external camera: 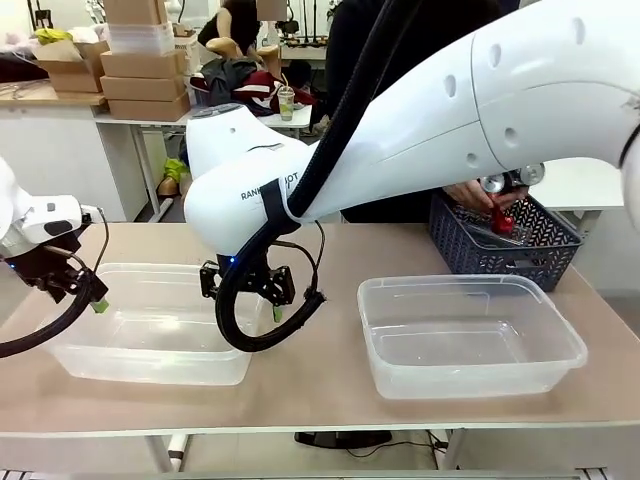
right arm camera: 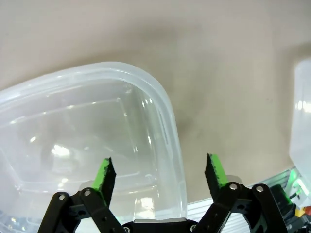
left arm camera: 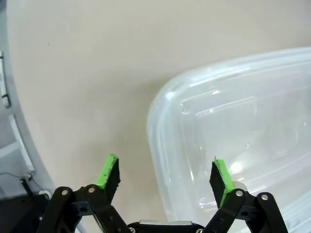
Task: Sort the waste into each basket.
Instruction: Pick up the Organizing box on the left side of the table and lift it.
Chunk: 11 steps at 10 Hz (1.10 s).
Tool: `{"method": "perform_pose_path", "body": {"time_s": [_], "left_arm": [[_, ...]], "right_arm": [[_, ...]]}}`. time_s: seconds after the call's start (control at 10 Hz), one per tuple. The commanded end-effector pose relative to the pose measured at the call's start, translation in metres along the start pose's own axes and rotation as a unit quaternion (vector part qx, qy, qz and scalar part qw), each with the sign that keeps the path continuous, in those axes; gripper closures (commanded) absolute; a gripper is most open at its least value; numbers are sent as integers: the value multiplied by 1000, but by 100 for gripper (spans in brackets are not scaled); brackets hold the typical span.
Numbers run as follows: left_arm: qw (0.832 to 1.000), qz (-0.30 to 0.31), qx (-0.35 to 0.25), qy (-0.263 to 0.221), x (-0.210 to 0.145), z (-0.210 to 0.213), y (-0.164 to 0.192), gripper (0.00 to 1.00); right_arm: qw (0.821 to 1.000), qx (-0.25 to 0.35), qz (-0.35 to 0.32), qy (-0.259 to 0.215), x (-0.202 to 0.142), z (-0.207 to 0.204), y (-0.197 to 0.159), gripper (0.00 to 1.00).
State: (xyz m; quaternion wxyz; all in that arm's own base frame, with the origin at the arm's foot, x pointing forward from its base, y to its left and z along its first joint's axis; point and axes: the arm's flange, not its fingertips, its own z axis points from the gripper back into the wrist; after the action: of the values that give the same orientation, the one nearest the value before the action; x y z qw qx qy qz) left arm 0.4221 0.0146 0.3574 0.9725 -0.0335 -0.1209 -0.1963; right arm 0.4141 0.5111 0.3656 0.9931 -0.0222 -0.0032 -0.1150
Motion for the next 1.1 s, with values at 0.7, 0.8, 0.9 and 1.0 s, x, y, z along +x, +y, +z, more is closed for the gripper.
{"method": "perform_pose_path", "body": {"time_s": [0.7,0.8,0.9,1.0], "left_arm": [[999,-37,-13,19,-8,5,-5,100],[999,-25,-9,21,-8,6,-5,100],[1000,-18,-7,24,-9,9,-6,100],[1000,-6,-1,28,-6,16,-7,100]], "right_arm": [[1000,-5,4,7,-1,-1,1,100],[1000,-4,5,10,0,0,-1,100],[1000,-2,8,19,1,2,-4,100],[1000,1,15,28,4,8,-10,100]]}}
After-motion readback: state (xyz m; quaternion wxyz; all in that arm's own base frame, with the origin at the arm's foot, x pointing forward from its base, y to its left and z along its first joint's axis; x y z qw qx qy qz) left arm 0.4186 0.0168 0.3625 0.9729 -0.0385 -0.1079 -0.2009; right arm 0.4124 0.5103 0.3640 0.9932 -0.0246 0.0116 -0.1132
